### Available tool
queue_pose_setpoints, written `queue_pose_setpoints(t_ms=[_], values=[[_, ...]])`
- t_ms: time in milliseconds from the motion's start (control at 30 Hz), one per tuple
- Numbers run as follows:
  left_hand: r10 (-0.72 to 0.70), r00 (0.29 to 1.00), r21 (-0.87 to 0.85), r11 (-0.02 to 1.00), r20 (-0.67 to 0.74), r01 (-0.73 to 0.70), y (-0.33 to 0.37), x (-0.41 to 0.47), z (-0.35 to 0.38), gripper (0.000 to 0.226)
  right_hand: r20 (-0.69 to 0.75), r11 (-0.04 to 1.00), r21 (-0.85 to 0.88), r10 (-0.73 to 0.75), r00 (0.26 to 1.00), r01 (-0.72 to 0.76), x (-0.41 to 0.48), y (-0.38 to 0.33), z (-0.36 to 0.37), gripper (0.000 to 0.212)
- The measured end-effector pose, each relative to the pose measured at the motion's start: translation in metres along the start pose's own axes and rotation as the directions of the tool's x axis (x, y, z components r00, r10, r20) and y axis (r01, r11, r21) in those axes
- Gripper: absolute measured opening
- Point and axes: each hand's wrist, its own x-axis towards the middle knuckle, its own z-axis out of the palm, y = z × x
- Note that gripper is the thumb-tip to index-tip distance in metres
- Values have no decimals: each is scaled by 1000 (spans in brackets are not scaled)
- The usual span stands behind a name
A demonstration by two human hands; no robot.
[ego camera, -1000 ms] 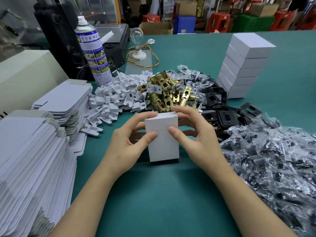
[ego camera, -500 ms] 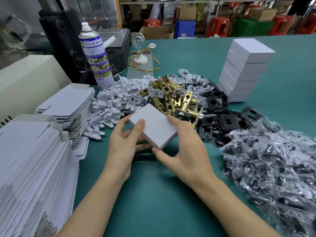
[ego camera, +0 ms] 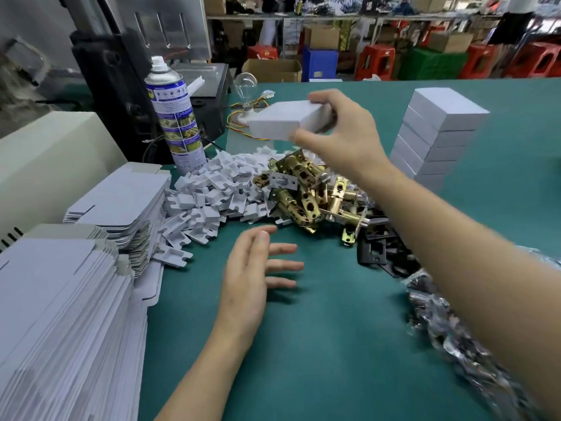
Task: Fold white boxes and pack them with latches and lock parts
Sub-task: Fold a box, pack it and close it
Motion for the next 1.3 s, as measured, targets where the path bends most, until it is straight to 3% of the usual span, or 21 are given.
queue_pose_setpoints(t_ms=[133,233,533,700,833,900,1300], values=[[-25,998,20,1000,66,23,-2,-4,3,21,227,956,-287,7,974,60,89,22,25,57],[-17,995,39,999,98,13,-3,-5,3,31,267,950,-305,16,963,69,127,39,50,56],[-32,983,33,999,178,27,-7,-4,0,29,396,930,-340,6,918,140,178,69,118,61],[-34,979,50,998,203,24,-8,-5,-2,29,426,887,-462,215,879,7,191,85,116,94],[-47,977,59,998,207,36,-7,-5,-2,37,465,773,-630,303,832,71,189,104,117,71],[-51,976,68,997,210,37,-7,-5,-2,39,498,768,-631,295,815,108,187,108,123,62],[-56,974,94,995,221,36,-6,-4,-2,30,675,799,-547,241,698,252,186,94,135,75]])
